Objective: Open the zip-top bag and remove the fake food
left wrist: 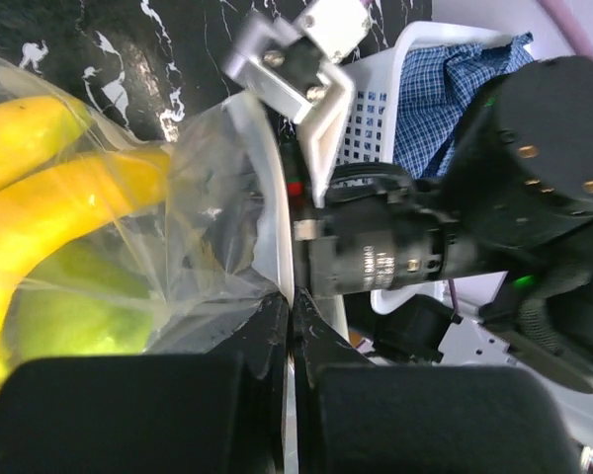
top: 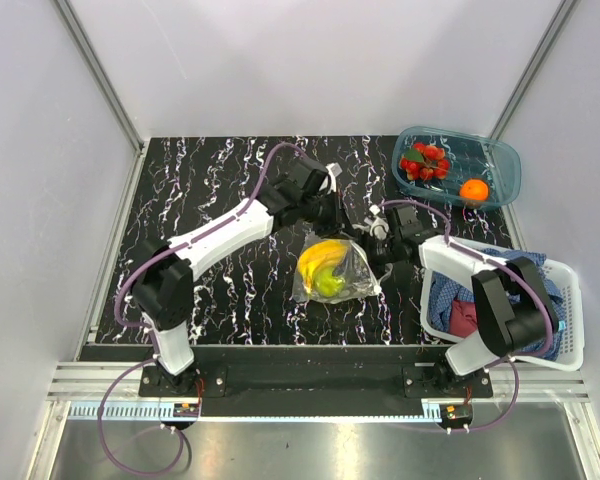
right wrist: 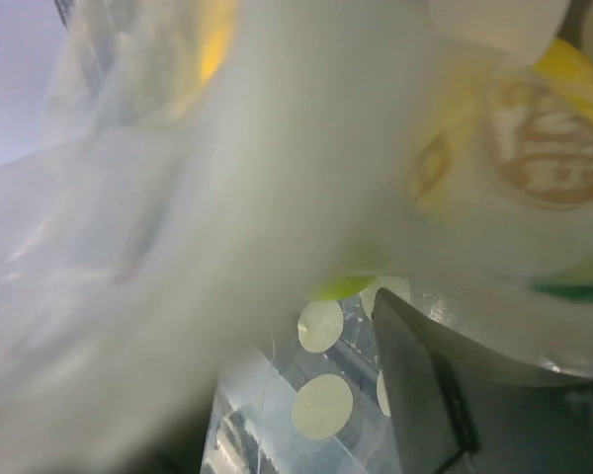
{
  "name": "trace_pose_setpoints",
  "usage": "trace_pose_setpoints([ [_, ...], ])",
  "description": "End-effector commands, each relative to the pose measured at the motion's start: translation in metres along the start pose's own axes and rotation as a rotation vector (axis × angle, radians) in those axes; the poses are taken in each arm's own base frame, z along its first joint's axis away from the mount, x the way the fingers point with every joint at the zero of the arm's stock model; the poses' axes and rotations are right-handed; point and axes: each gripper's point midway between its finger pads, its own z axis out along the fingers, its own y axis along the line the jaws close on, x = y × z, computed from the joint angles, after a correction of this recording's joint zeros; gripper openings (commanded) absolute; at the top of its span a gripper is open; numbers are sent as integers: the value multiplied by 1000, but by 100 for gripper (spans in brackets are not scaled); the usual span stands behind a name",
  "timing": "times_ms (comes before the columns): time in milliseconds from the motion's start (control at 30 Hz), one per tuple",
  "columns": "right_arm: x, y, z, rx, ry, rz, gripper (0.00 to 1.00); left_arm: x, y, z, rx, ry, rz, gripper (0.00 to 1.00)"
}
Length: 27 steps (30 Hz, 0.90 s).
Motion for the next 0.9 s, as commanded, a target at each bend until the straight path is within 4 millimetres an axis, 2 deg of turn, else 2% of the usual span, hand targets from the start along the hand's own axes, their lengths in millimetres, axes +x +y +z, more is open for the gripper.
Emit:
trace_pose_setpoints([
  [0,-6,12,10,-96,-7,-40,78,-5,-35,8,105,-10,12,0],
  [133,-5,6,16,-108,-9,-34,89,5,-35,17,107,18,3,0],
  [300,3,-9,26,-89,0,4,95,11,-34,23,106,34,-3,0],
  [367,1,-10,30,-98,-13,-2,98,12,-33,24,106,38,-4,0],
  [467,4,-11,35,-103,-13,15,100,14,-29,25,97,37,-6,0],
  [667,0,7,41,-164,-49,40,99,18,-22,31,89,44,-10,0],
  [867,13,-1,56,-134,-45,36,100,21,-15,41,75,52,-13,0],
])
